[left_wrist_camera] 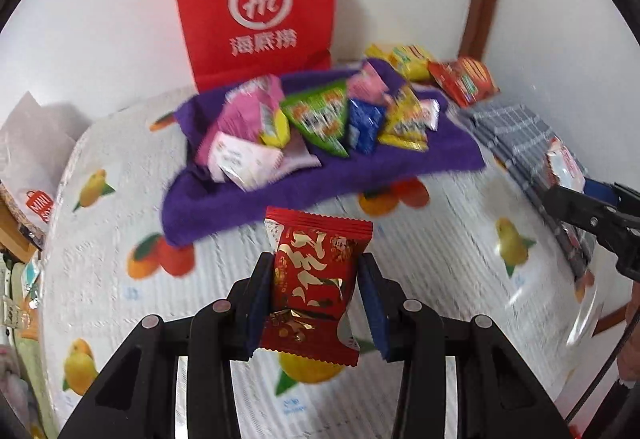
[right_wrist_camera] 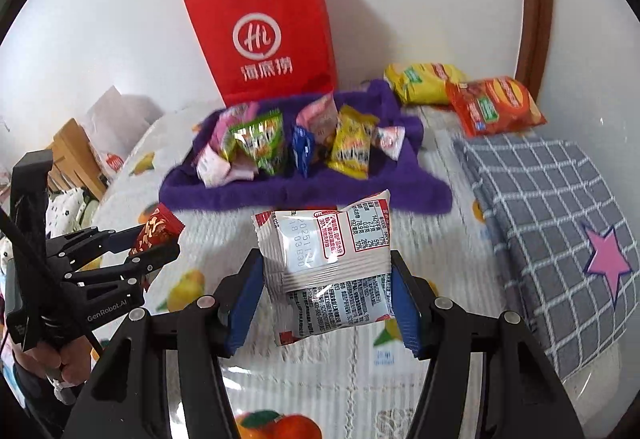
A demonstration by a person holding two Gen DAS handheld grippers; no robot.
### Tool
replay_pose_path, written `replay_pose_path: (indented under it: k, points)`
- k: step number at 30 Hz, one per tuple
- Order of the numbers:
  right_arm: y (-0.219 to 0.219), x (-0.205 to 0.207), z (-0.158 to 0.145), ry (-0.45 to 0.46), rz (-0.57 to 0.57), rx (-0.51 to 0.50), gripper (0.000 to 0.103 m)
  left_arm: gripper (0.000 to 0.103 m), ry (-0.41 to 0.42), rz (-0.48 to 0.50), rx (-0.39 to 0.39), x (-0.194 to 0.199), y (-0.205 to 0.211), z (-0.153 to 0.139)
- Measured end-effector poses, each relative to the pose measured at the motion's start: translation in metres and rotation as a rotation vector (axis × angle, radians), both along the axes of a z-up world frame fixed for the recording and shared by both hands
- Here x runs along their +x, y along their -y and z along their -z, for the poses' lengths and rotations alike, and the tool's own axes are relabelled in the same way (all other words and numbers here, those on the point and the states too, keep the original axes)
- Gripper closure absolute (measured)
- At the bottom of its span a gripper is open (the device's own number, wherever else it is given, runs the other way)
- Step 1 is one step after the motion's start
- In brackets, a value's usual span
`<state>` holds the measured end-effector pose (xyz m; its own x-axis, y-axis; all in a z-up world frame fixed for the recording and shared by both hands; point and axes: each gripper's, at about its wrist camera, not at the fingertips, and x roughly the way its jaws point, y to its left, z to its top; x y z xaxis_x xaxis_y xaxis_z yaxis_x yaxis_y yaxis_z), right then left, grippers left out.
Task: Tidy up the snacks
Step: 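Lift both packets and carry them over the purple towel, then lower the red packet with the left tool while the right tool lowers the white packet, opening both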
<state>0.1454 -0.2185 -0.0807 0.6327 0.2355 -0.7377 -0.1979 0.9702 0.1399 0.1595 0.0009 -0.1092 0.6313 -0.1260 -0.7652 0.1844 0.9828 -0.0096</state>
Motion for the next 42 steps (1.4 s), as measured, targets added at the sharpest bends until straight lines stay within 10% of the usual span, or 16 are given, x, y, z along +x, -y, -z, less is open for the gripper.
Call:
replay_pose_path:
  k: [22, 42]
  points:
    - [-0.031, 0.114, -0.066, 0.067, -0.004, 0.051, 0.044, 0.063, 0.155, -0.100, -0.051, 0.095, -0.028, -0.079]
    - [-0.081, 0.224, -0.022, 0.004, -0.063, 0.055, 0.044, 0.063, 0.086, -0.248, -0.066, 0.161, -0.069, -0.031]
